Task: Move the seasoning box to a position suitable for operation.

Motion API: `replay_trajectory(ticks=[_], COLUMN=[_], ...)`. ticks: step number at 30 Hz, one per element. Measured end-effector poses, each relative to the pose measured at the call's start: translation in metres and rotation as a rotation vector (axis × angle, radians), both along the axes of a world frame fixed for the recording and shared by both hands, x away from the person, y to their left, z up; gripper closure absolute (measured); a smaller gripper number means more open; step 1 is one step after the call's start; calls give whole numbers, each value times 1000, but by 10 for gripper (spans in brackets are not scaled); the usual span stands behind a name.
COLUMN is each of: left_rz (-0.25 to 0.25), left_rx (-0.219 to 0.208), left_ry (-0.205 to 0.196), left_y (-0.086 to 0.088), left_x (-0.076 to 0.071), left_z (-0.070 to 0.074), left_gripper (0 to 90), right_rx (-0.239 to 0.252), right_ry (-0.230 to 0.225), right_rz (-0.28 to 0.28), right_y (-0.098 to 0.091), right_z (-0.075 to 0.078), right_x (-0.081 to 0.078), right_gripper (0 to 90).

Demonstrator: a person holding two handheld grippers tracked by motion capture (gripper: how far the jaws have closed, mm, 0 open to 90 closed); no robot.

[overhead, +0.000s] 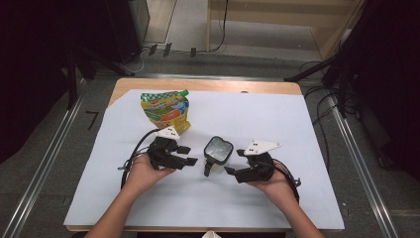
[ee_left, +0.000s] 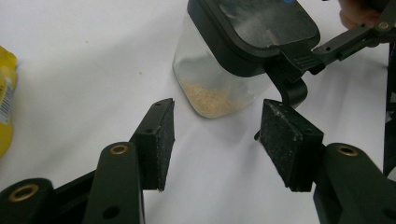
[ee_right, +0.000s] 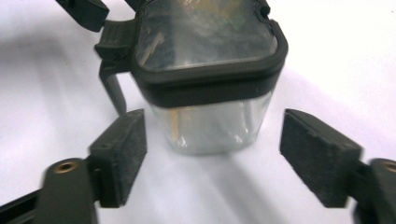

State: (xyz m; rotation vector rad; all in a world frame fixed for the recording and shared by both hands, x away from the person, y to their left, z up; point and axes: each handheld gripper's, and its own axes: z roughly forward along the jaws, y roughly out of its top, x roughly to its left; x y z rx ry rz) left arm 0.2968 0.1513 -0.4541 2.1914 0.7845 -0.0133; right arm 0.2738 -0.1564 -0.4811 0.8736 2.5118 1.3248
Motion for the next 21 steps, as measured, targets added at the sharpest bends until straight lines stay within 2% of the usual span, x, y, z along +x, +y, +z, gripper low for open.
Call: replay_trajectory(ticks=[4, 5, 6, 8, 9, 10, 14, 16, 17, 21], left_rz=[-7, -19, -29, -58, -62, -76, -99, -107, -108, -103], left_rx=[2, 3, 9, 30, 25, 31, 9, 1, 15, 8], left_ry=[15, 36, 44, 60, 70, 79, 80, 79, 81, 94], left_y=[-4, -7, -9, -14, -16, -18, -27, -29, -34, -35], left_x=[-1, -1, -2, -2, -2, -2, -3, -3, -4, -2], left_z=[-2, -4, -6, -9, -10, -11, -12, -12, -13, -15], left_gripper=[517, 565, 623, 692, 723, 747, 872, 900, 900, 900], right_rx=[3, 4, 9, 6, 8, 7, 16, 30, 32, 19], right_ry=[10, 11, 8, -12, -23, -26, -10, 9, 19, 60], right_rz=[-7, -12, -4, -2, 2, -1, -38, -45, -48, -40], right_y=[-5, -6, -7, -8, -8, -9, -13, -14, -14, -11], right_z=[4, 5, 7, 9, 10, 10, 11, 10, 9, 4], right_x=[-7, -9, -10, -11, -11, -11, -8, -6, -5, -1], right_gripper=[377, 399, 459, 523, 583, 606, 771, 847, 882, 900])
